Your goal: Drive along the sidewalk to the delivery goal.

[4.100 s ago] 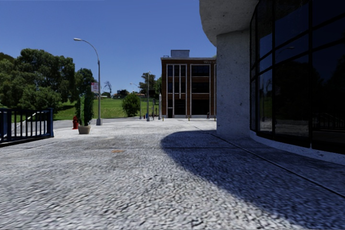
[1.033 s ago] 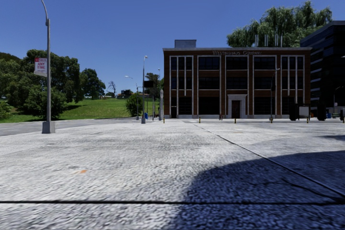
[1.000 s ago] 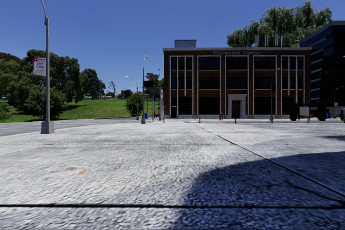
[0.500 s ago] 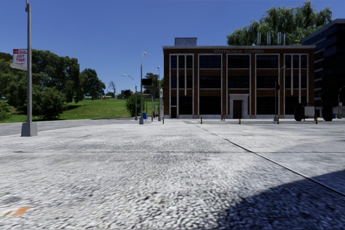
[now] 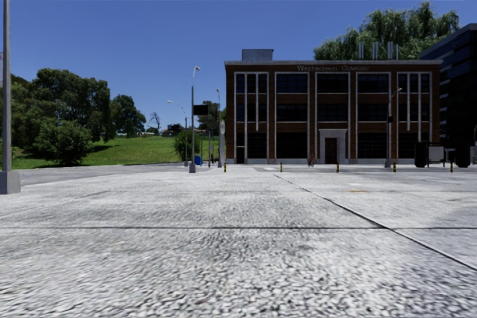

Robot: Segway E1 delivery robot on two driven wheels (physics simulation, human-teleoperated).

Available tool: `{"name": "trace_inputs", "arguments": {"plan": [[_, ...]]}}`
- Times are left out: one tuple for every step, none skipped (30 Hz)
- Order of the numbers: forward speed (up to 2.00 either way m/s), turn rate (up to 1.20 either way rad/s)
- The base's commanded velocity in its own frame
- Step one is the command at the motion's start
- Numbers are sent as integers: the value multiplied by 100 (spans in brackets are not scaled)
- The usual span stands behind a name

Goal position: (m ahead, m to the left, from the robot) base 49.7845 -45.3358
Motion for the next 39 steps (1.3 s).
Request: {"name": "trace_inputs", "arguments": {"plan": [[200, 0], [200, 0], [200, 0], [200, 0], [200, 0], [200, 0], [200, 0], [200, 0], [200, 0], [200, 0], [200, 0], [200, 0], [200, 0], [200, 0], [200, 0], [200, 0], [200, 0], [200, 0], [200, 0], [200, 0], [200, 0], [200, -5], [200, -13], [200, -16], [200, -20], [200, -33], [200, -42], [200, -42], [200, -44], [200, -4], [200, 0], [200, 0], [200, 0], [200, 0], [200, 0], [200, 0], [200, 0], [200, 0], [200, 0]]}}
